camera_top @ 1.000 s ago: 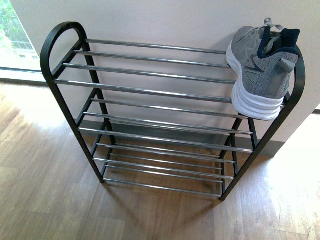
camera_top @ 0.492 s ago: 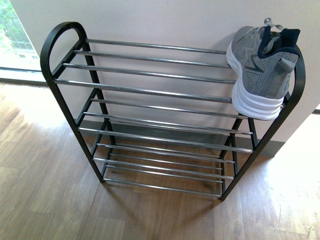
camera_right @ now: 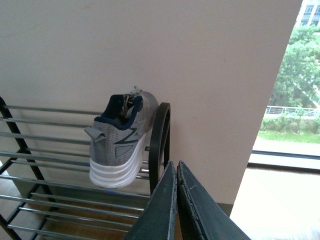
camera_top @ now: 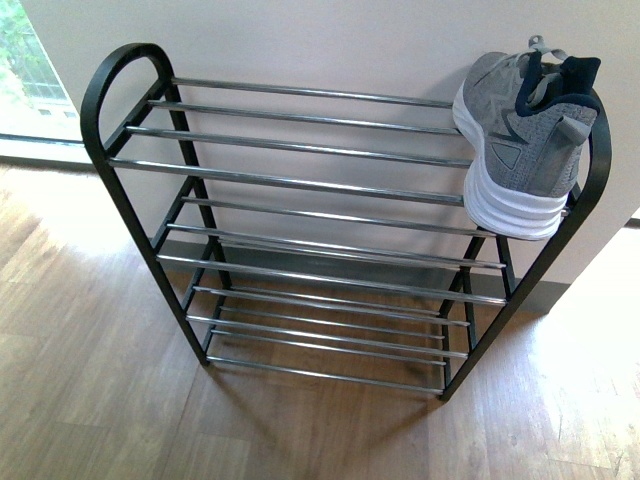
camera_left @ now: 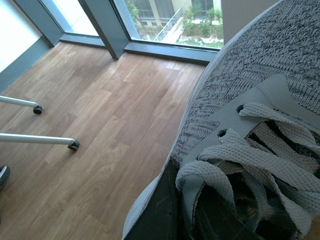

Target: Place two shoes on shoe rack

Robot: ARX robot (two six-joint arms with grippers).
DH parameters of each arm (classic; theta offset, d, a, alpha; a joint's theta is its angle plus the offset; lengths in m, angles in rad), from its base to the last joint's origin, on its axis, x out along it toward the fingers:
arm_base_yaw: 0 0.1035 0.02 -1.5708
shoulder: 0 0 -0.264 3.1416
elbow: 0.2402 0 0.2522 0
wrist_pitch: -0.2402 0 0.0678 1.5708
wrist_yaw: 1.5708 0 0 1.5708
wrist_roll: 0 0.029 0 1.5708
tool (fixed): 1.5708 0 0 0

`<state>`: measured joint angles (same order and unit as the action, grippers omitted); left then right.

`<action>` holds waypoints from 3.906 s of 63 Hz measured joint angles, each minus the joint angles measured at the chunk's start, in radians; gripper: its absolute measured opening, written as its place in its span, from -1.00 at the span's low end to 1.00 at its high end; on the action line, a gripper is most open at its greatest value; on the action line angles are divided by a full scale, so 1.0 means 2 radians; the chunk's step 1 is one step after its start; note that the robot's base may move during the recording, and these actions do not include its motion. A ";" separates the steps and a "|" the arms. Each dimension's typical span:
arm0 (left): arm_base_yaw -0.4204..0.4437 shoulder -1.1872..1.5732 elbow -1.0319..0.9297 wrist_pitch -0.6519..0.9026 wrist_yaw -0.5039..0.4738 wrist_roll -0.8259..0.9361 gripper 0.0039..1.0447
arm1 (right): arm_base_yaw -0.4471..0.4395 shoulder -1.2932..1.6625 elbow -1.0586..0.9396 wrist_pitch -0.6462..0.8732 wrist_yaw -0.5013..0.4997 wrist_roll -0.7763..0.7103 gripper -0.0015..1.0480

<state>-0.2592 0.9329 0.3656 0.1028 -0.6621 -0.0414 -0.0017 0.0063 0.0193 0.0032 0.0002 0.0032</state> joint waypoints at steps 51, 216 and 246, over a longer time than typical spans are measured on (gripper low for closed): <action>0.002 0.000 0.000 0.000 -0.005 0.000 -0.98 | 0.000 0.000 0.000 0.000 -0.002 0.000 0.82; -0.103 0.527 0.628 -0.236 0.399 -0.369 0.81 | 0.001 -0.001 0.000 -0.001 0.000 0.000 0.82; -0.002 0.252 0.177 0.306 0.200 -0.018 0.05 | 0.001 -0.001 0.000 -0.001 0.000 0.000 0.82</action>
<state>-0.2626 1.4361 0.7189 0.7143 -0.2619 -0.0769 -0.0002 0.0048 0.0193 0.0013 0.0006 0.0029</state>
